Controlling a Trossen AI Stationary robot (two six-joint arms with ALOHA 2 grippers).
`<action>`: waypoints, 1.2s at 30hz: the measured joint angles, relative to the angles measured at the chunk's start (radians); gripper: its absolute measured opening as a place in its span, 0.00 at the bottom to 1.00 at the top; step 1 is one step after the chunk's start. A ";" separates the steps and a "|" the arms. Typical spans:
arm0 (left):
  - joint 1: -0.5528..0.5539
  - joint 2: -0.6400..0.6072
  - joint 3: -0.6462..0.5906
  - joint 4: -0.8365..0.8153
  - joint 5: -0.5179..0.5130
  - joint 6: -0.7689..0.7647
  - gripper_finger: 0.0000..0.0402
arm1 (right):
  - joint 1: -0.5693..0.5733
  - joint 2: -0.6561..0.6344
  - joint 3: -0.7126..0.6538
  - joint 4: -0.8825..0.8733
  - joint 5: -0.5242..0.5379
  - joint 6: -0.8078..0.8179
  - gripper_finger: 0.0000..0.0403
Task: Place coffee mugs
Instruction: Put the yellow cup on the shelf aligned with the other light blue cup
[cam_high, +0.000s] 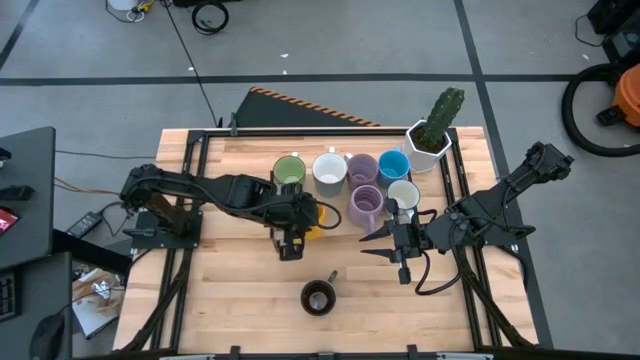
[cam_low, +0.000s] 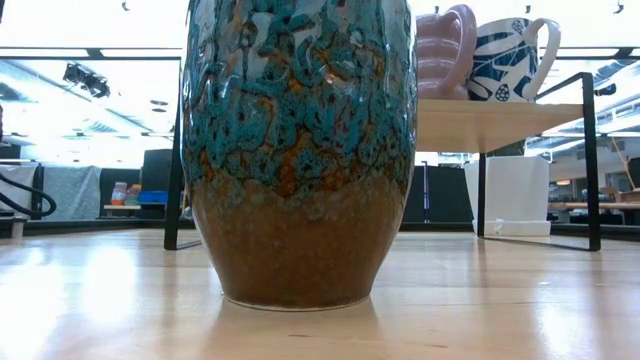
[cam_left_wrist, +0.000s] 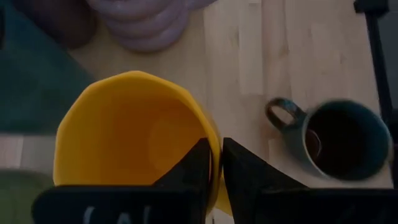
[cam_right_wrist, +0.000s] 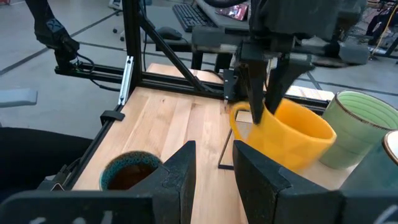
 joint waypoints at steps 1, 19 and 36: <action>0.000 0.004 0.000 0.015 -0.008 0.004 0.12 | 0.000 0.000 0.000 0.000 0.000 0.000 0.28; 0.001 0.057 0.000 0.160 -0.127 0.131 0.11 | 0.000 0.000 0.000 -0.004 0.000 0.007 0.28; 0.002 0.081 0.000 0.169 -0.130 0.135 0.15 | 0.000 0.000 0.000 -0.005 0.000 0.007 0.28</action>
